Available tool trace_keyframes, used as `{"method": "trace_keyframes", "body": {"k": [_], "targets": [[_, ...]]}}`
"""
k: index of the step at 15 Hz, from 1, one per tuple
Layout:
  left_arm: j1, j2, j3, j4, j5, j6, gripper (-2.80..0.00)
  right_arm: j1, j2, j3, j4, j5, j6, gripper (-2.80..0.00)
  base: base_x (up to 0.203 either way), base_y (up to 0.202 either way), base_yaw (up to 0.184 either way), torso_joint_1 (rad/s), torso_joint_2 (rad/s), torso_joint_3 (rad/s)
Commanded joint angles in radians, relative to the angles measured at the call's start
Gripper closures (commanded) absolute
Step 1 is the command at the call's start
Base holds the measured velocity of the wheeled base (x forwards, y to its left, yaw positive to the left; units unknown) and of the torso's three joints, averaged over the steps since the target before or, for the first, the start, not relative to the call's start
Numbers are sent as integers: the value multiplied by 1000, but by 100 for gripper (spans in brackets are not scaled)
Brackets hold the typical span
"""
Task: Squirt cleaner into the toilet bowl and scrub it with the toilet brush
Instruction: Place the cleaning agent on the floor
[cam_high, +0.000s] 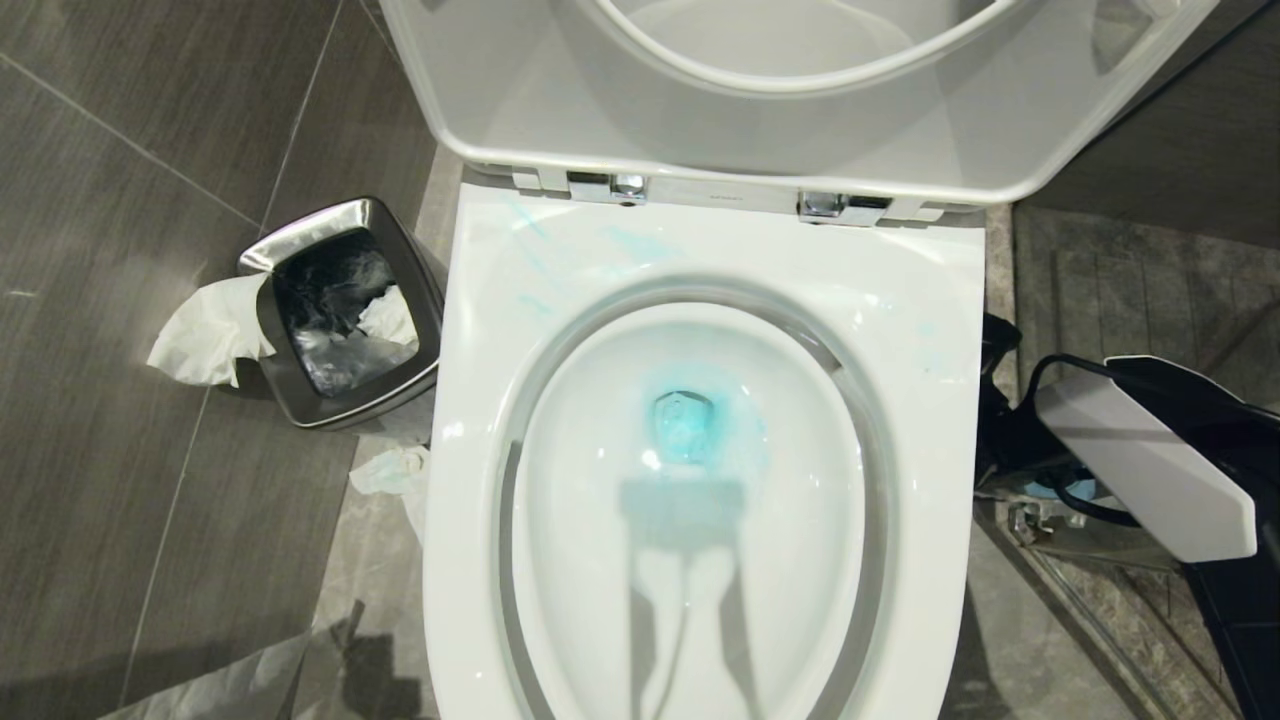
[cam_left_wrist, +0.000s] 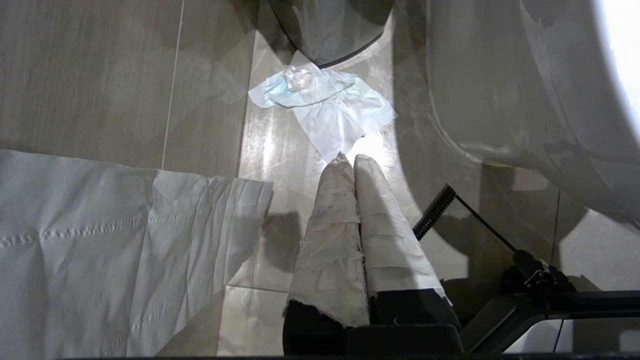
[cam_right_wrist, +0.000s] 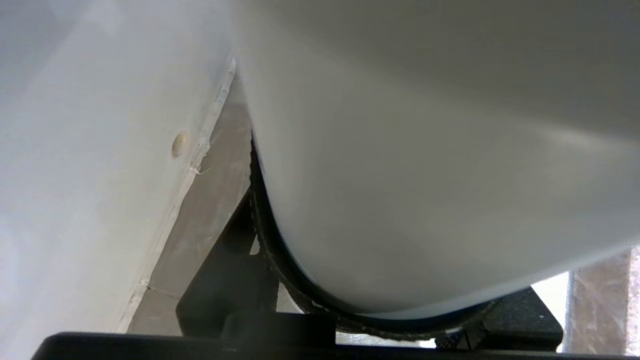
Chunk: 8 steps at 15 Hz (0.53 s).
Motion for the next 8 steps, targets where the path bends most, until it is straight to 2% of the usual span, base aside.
{"method": "trace_keyframes", "body": {"k": [1,8], "targets": [[-1,1,2,0,0,0,0,1,-1,-3,-3,-12,-2,0,0,0,0,0,0,0],[0,1,2,1,0,0,0,1,4,-25,-3,-17,-2,0,0,0,0,0,0,0]]}}
